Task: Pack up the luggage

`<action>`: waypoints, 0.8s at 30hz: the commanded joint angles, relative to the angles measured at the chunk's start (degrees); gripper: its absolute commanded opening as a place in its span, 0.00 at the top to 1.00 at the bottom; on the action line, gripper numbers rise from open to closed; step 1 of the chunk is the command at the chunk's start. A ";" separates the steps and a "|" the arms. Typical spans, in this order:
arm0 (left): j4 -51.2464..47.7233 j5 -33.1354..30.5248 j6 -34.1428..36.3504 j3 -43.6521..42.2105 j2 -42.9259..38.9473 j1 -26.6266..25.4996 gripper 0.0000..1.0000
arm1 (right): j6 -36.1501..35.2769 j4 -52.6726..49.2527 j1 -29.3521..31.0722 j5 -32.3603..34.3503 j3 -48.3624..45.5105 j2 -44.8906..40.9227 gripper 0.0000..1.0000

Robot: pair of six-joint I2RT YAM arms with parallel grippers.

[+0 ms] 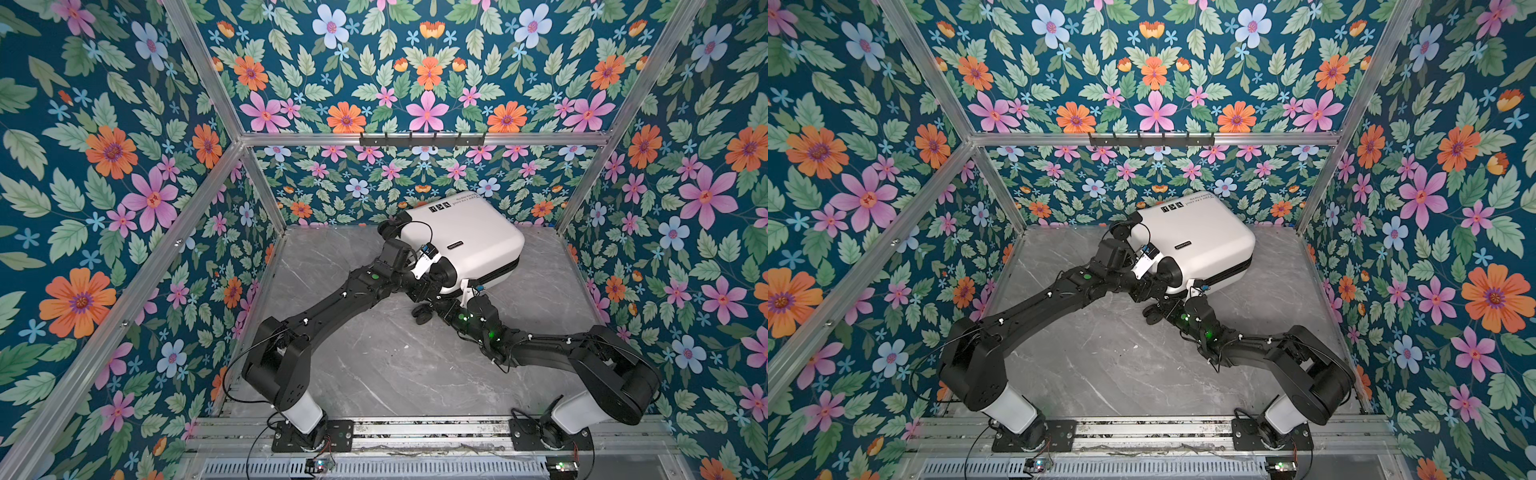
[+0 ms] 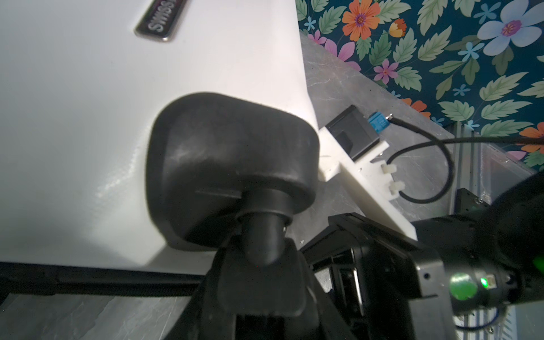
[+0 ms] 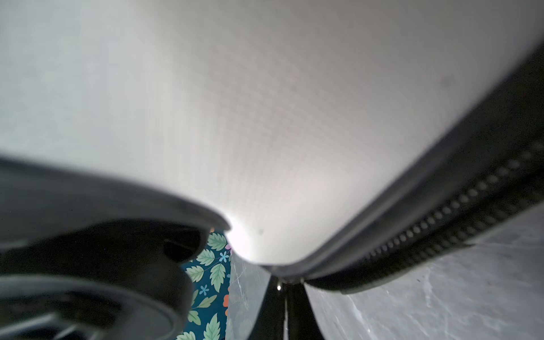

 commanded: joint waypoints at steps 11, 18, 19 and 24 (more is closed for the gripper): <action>1.73 0.23 -1.82 -0.55 -1.76 -0.72 1.00 | 1.94 -2.21 -0.03 4.49 0.38 -1.51 1.00; 0.27 -4.16 -2.79 -0.05 -2.78 -0.72 1.00 | 3.05 -19.55 -0.08 11.85 -2.05 -11.32 1.00; 0.05 -4.43 -2.69 -0.23 -2.91 -0.72 1.00 | 3.17 -21.29 -0.08 12.99 -2.59 -12.85 1.00; 0.07 -5.60 -1.99 -1.62 -4.66 -0.72 1.00 | 4.15 -28.04 -1.21 15.31 -4.72 -18.47 1.00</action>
